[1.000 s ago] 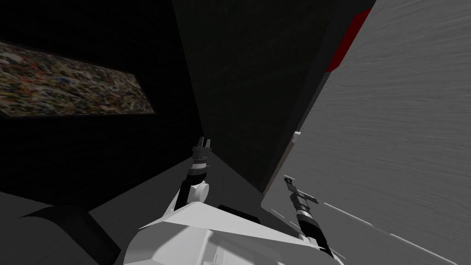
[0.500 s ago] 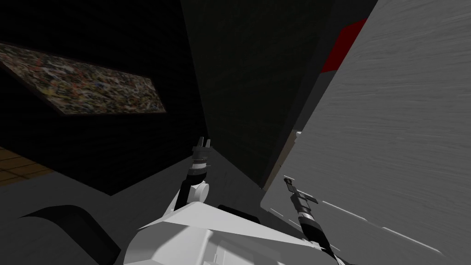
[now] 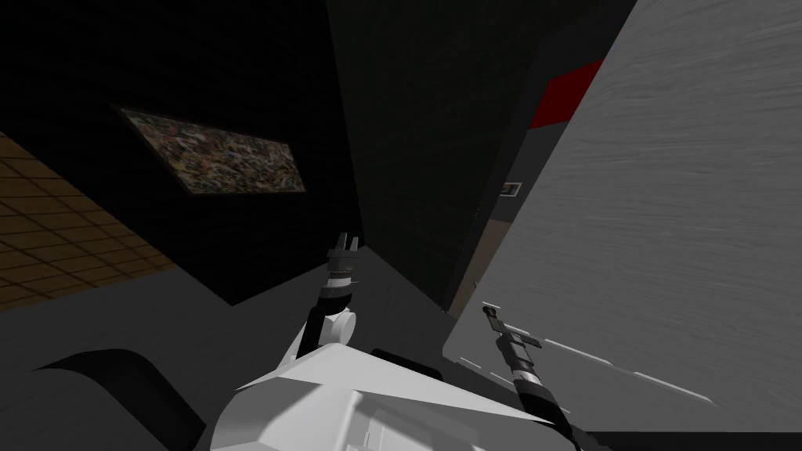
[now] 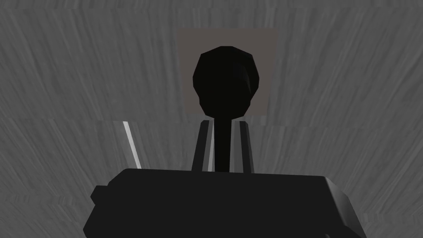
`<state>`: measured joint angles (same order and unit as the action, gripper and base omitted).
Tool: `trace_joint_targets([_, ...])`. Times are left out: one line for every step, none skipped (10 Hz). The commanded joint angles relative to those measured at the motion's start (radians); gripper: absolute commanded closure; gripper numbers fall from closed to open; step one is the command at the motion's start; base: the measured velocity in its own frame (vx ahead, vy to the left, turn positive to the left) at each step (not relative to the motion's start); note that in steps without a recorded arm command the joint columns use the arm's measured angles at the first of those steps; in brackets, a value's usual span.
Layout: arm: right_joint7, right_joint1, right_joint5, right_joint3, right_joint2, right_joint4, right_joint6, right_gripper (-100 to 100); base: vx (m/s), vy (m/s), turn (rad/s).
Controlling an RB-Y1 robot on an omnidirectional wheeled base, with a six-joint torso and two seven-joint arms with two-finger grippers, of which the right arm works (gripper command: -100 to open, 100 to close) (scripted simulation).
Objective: Pull the door open
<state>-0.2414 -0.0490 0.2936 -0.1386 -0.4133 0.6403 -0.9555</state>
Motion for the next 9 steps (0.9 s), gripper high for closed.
trace_joint_targets([0.000,0.000,0.000,0.000,0.000,0.000,0.000,100,-0.105,-0.016,0.021])
trace_joint_targets([-0.018,-0.016,-0.004,-0.017,-0.012,-0.003,-0.022,100,-0.157,-0.038,0.151])
trace_joint_targets([-0.026,-0.024,-0.005,-0.025,-0.020,-0.004,-0.034,100,-0.217,-0.070,0.177])
trace_joint_targets([-0.035,-0.031,-0.006,-0.034,-0.029,-0.005,-0.048,100,-0.222,-0.061,0.143])
trace_joint_targets([-0.045,-0.040,-0.008,-0.043,-0.038,-0.007,-0.063,100,-0.224,-0.058,0.134])
trace_joint_targets([-0.055,-0.048,-0.009,-0.052,-0.047,-0.008,-0.078,100,-0.221,-0.066,0.135])
trace_joint_targets([-0.064,-0.056,-0.010,-0.061,-0.056,-0.010,-0.092,100,-0.208,-0.050,0.139])
trace_joint_targets([-0.073,-0.063,-0.012,-0.069,-0.063,-0.011,-0.105,100,-0.216,-0.060,0.115])
trace_joint_targets([-0.083,-0.072,-0.013,-0.078,-0.073,-0.012,-0.120,100,-0.230,-0.080,0.139])
